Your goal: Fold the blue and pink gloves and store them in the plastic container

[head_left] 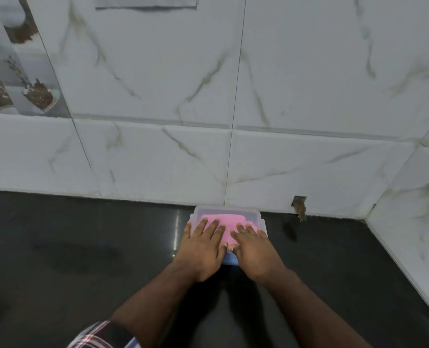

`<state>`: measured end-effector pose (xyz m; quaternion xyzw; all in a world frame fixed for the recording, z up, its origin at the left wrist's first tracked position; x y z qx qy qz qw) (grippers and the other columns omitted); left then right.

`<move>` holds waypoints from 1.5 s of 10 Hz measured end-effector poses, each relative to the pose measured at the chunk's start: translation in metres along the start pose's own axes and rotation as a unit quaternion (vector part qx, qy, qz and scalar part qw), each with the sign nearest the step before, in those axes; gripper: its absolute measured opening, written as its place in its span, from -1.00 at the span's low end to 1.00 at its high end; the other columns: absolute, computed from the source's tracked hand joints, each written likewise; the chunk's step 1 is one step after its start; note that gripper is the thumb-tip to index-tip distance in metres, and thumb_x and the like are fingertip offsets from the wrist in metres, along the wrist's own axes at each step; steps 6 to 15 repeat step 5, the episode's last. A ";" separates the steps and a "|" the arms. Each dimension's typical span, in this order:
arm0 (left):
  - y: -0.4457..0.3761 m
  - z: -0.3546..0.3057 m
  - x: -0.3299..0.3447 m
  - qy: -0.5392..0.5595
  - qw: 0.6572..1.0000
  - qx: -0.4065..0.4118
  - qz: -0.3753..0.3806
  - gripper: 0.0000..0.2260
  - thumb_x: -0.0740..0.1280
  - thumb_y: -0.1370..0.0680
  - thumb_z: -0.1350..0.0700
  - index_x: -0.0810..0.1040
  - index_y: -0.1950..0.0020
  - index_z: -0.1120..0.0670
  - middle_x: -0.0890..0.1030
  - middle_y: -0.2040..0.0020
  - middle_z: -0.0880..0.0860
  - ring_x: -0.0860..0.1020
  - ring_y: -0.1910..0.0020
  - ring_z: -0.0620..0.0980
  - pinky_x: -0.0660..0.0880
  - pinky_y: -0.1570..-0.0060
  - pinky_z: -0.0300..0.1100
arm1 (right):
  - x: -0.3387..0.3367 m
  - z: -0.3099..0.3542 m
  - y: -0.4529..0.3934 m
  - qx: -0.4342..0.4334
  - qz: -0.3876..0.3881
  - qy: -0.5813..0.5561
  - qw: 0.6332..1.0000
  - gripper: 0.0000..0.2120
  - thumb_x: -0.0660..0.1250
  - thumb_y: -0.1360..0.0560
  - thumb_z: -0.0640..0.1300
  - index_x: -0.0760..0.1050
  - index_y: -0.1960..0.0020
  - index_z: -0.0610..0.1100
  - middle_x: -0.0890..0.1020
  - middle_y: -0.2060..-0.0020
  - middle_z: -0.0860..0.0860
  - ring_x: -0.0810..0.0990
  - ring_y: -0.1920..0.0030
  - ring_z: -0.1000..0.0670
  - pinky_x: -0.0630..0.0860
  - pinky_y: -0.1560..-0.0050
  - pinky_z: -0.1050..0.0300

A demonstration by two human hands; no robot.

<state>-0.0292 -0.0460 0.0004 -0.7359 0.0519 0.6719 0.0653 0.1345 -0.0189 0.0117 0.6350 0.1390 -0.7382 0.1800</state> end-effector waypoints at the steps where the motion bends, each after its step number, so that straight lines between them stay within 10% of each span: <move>1: -0.014 0.004 -0.001 -0.006 1.000 0.001 0.005 -0.20 -0.41 -0.43 -0.23 0.03 -0.64 -0.03 0.00 -0.66 -0.04 -0.08 -0.63 0.03 -0.16 -0.54 0.20 | -0.006 -0.002 -0.013 0.002 0.012 -0.006 1.000 -0.52 0.03 -0.67 0.07 0.20 -0.55 -0.03 0.14 -0.58 -0.02 0.05 -0.58 -0.04 -0.04 -0.53 -0.01; 4: -0.018 0.002 -0.012 -0.025 0.999 -0.022 0.038 -0.44 -0.19 -0.65 -0.17 -0.07 -0.64 -0.05 -0.14 -0.65 -0.07 -0.19 -0.62 0.07 -0.25 -0.51 0.26 | -0.020 0.008 -0.013 0.021 0.056 0.029 0.998 -0.52 0.02 -0.67 0.02 0.14 -0.56 -0.07 0.10 -0.58 -0.09 0.08 -0.57 -0.12 0.05 -0.52 -0.12; 5: -0.016 0.005 -0.015 -0.046 0.995 0.005 -0.083 -0.47 0.00 -0.62 -0.16 0.37 -0.54 -0.01 0.29 -0.58 0.02 0.13 -0.57 0.10 0.03 -0.45 0.25 | -0.037 0.017 -0.013 0.029 0.020 0.031 0.999 -0.48 0.11 -0.64 -0.06 0.11 -0.57 -0.11 0.11 -0.58 -0.11 0.10 -0.56 -0.12 0.09 -0.51 -0.12; 15: -0.016 0.005 -0.015 -0.046 0.995 0.005 -0.083 -0.47 0.00 -0.62 -0.16 0.37 -0.54 -0.01 0.29 -0.58 0.02 0.13 -0.57 0.10 0.03 -0.45 0.25 | -0.037 0.017 -0.013 0.029 0.020 0.031 0.999 -0.48 0.11 -0.64 -0.06 0.11 -0.57 -0.11 0.11 -0.58 -0.11 0.10 -0.56 -0.12 0.09 -0.51 -0.12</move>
Point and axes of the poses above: each hand's wrist, its own y-axis away from the middle knuckle, its own x-axis out of the palm, z = x × y, the point moved 1 cm from there along -y, towards the middle knuckle
